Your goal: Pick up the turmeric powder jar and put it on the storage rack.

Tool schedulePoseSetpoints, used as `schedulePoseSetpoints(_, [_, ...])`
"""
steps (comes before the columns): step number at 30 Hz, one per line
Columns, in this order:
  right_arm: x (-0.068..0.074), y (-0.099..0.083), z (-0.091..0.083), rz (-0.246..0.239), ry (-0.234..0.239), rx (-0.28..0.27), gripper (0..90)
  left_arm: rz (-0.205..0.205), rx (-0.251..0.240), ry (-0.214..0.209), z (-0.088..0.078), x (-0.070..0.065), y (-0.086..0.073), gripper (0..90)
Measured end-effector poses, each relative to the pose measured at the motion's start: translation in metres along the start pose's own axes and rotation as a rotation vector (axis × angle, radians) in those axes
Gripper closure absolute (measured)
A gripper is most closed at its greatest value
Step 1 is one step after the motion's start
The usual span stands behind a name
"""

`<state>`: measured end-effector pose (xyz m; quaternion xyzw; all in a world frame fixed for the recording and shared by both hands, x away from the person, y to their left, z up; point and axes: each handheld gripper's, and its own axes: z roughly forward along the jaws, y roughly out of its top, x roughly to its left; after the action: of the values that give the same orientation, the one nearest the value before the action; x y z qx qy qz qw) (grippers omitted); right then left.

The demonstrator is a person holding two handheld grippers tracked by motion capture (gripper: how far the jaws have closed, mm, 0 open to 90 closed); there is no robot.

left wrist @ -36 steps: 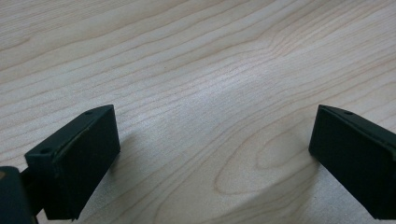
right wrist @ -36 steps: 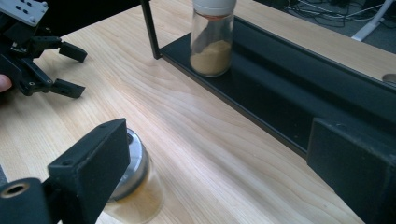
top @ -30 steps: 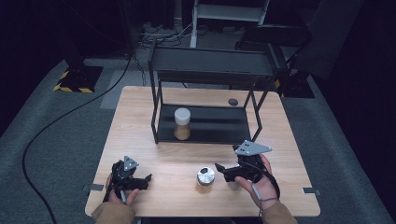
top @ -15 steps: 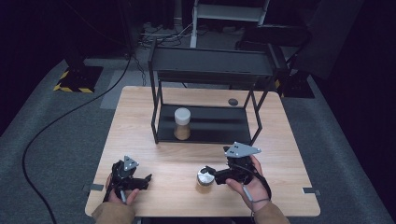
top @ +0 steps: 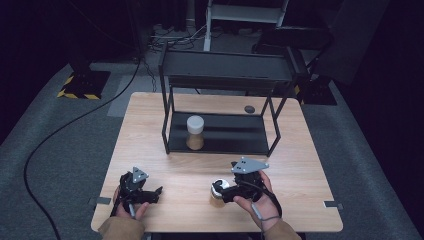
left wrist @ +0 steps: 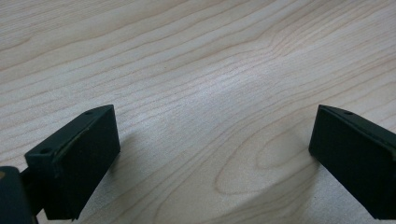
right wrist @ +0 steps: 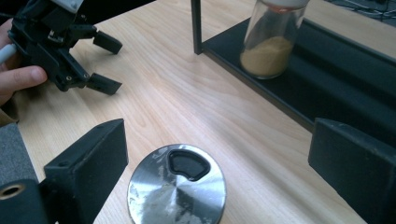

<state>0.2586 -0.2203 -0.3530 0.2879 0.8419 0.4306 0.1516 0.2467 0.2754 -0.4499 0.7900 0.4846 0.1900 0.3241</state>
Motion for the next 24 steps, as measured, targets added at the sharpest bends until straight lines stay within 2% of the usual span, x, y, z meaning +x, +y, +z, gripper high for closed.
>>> schedulePoseSetpoints(13, [0.009,-0.012,0.011,-0.013,0.012,0.022,5.4,0.0,0.0,0.0,0.0,0.0,0.0,1.6])
schedulePoseSetpoints(24, [0.013,-0.022,0.021,-0.003,0.012,0.064,6.9,0.001,0.001,0.0,0.0,0.0,0.0,1.6])
